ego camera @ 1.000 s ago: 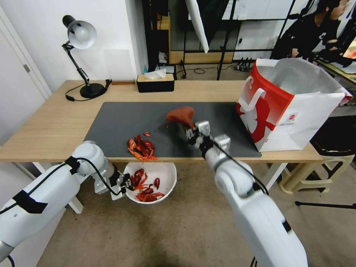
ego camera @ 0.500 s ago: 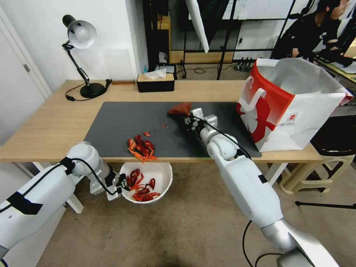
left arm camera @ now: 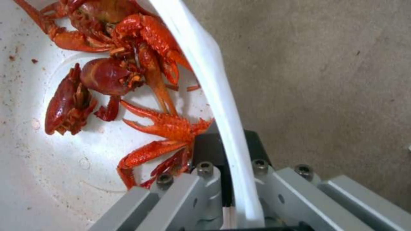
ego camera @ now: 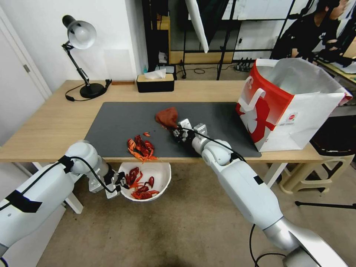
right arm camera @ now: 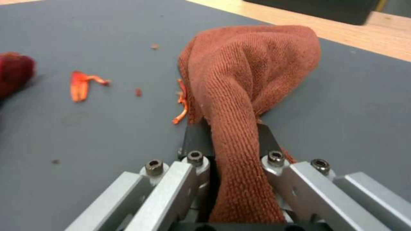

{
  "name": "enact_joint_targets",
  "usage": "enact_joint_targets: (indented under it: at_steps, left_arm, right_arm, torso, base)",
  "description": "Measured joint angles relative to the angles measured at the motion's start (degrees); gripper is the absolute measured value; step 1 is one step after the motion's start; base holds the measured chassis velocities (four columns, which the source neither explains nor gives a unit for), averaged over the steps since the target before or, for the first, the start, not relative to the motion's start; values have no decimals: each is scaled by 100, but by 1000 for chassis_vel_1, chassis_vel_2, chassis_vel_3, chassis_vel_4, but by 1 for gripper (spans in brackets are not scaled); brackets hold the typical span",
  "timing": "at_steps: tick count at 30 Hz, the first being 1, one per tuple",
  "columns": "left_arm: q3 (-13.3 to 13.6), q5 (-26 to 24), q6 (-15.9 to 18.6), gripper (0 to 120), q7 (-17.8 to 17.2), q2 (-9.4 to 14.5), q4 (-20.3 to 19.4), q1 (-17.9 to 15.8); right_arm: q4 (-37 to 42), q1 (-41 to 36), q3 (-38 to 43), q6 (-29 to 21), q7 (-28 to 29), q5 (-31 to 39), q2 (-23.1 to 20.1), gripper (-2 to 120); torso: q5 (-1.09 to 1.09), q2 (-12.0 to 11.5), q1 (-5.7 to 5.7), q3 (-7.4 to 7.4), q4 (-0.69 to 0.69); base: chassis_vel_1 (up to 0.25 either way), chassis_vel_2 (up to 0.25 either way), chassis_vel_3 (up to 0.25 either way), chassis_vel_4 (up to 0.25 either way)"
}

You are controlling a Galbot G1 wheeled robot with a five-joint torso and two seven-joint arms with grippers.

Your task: Sweep shrimp from table into container with towel, then put container into takeout bag.

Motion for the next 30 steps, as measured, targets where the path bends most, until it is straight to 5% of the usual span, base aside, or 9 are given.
enact_joint_targets:
  at_steps: [16,30]
  left_arm:
    - [-102,-59,-9,0,-62,99,8,18]
    - [-99,-70,-15,0,-80,80,43,16]
  right_arm:
    - [-338,331,-595,338,-474,195,30,7]
    - [205,165,-921,367,-573,312,-285,7]
  torso:
    - [1,1,0,0,2]
    - [1,-1,1,2,3]
  base:
    - [0,0,0,0]
    - [0,0,0,0]
